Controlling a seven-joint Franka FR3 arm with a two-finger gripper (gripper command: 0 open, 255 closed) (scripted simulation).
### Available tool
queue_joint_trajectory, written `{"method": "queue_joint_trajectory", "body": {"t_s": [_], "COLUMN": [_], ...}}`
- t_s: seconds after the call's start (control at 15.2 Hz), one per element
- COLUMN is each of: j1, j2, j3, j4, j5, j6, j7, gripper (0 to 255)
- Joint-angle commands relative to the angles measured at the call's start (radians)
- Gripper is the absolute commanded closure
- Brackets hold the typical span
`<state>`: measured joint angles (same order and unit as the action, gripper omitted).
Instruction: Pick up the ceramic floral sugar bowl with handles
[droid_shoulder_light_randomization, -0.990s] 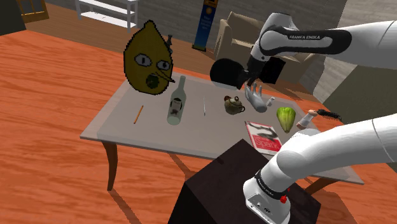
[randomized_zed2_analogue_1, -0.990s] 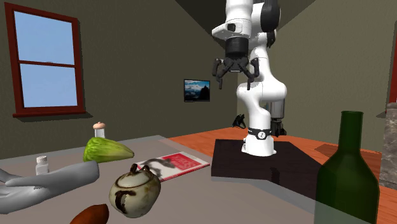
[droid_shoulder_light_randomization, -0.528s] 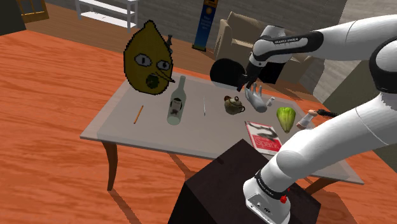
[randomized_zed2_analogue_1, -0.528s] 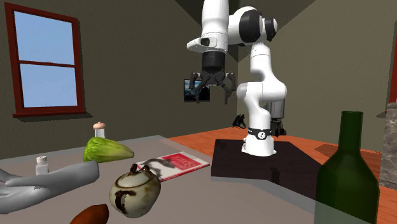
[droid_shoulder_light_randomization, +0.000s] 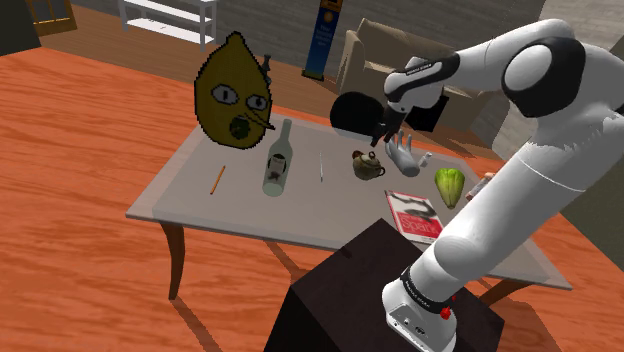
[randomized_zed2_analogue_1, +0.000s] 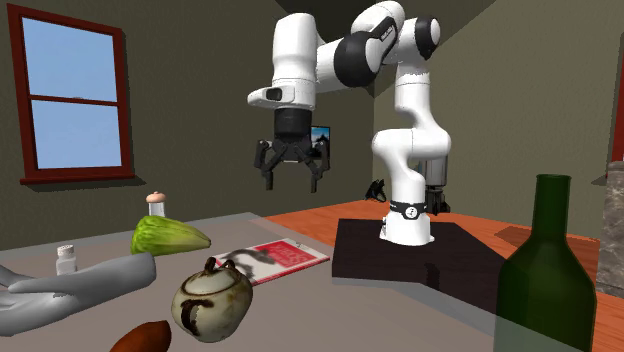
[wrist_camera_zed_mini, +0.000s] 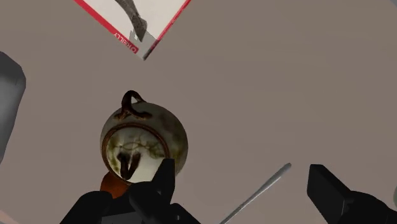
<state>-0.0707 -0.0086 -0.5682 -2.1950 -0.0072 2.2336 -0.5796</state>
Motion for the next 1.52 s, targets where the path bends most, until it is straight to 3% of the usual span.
{"method": "queue_joint_trajectory", "body": {"t_s": [0.0, 0.4, 0.79, 1.45], "j1": [-0.014, -0.117, -0.255, -0.281], "j2": [0.086, 0.345, 0.591, 0.665], "j3": [-0.015, 0.004, 0.063, 0.093], "j4": [0.057, 0.254, 0.505, 0.51], "j5": [0.064, 0.247, 0.364, 0.402], "j6": [0.013, 0.023, -0.015, 0.049], "j7": [-0.069, -0.247, -0.351, -0.375], "gripper": [0, 0, 0, 0]}}
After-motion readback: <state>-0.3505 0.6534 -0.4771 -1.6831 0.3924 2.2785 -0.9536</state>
